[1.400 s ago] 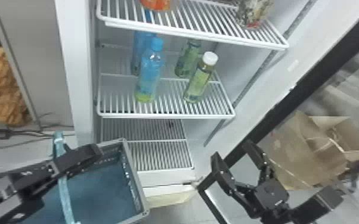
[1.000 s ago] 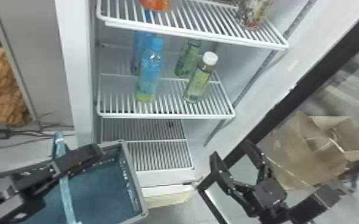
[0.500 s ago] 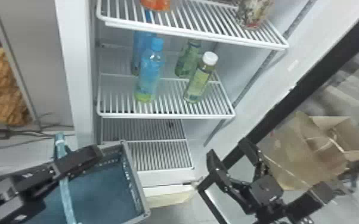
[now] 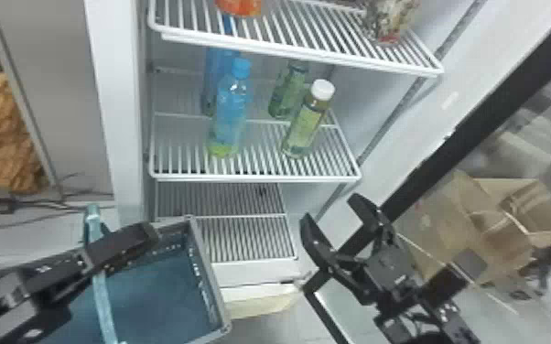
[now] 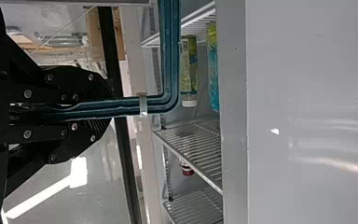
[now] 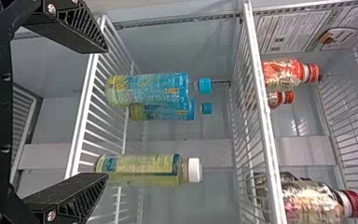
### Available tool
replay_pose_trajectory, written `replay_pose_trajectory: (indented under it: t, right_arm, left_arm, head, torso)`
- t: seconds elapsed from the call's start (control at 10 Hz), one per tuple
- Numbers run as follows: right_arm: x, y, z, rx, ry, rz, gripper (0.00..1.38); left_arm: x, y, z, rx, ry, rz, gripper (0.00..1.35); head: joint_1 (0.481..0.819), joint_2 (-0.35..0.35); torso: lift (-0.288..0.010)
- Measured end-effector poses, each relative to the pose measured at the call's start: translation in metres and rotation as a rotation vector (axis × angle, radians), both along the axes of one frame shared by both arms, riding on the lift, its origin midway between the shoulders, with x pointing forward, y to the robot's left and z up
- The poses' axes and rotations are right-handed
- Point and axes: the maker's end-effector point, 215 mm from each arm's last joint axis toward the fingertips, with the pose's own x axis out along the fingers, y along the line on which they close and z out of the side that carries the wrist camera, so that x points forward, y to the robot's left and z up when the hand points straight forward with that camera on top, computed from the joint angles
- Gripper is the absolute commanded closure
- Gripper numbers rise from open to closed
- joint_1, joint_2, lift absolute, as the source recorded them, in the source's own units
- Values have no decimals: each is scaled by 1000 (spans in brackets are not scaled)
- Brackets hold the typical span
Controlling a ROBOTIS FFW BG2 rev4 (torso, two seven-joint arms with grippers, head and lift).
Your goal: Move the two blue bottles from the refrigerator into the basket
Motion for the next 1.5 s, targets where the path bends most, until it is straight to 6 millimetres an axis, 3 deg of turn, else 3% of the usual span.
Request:
replay_pose_trajectory:
  t: [0.7,1.5]
  right_arm:
    - [66,46,-4,64,-8,103,101]
    - [137,85,-11,76,8,152,102]
  left_arm:
    - [0,1,1,-6,0,2,1199]
    - [0,-1,2,-5,-4,-4,1197]
  head:
    - [695,-240]
    - [695,-164]
  torso:
    - [-220]
    - [-220]
